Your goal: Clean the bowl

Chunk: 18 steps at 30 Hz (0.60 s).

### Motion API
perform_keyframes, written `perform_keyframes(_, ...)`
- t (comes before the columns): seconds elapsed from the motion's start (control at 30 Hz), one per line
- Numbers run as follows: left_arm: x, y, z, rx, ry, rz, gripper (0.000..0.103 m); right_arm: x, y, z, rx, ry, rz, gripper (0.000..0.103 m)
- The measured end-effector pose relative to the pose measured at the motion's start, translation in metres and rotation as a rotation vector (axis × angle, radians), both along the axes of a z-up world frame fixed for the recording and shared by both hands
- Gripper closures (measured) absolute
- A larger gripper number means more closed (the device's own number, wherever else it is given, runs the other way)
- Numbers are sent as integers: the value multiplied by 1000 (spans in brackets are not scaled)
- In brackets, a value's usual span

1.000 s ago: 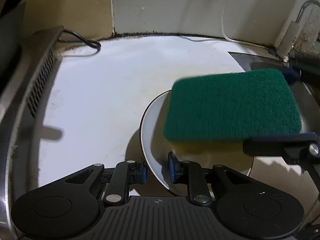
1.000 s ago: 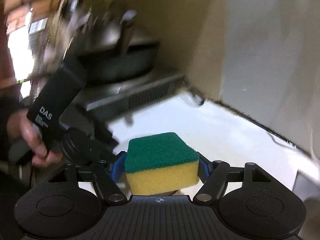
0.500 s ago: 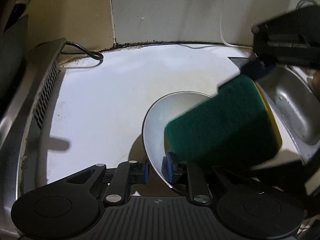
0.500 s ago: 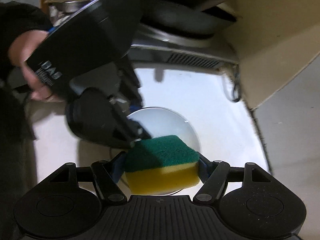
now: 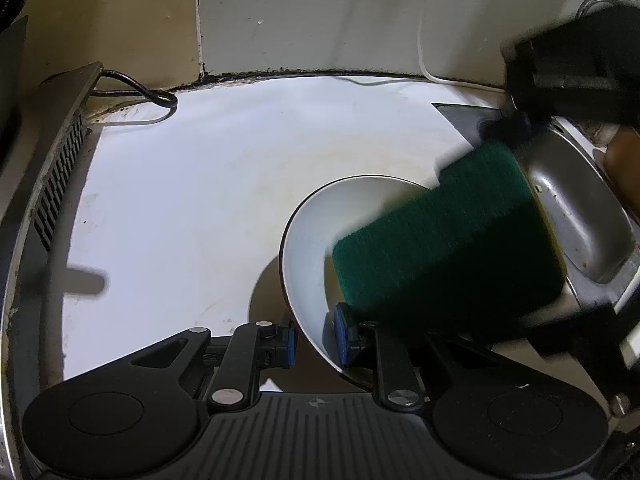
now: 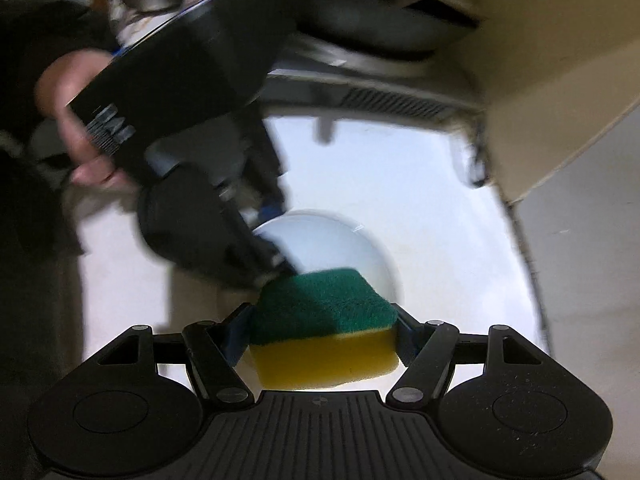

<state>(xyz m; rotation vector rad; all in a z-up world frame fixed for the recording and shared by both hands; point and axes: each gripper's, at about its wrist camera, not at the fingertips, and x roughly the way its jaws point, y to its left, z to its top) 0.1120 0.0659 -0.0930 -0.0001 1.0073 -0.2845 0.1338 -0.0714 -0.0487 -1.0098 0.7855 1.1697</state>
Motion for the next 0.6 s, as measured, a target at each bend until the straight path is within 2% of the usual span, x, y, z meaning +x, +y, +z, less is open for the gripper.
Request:
perform_keyframes(0.13,0,-2,0,13,-6,4,81,7,-12,8,14,-65,-57,33)
perform_keyframes(0.3,-1,-5,2,33,-11,8,81,5,-2,7,67,-40,-57,33)
perform_keyframes(0.43,0,-2,3,27,-7,22,81,4,1,6,39,-17,-24,33)
perform_keyframes(0.5,0,-1,3,26,-8,23,81,1,-1,3,-12,-20,-2,33)
perform_keyframes(0.6,-1,-2,3,28,-12,21,81,7,-6,6,-19,-87,-36,33)
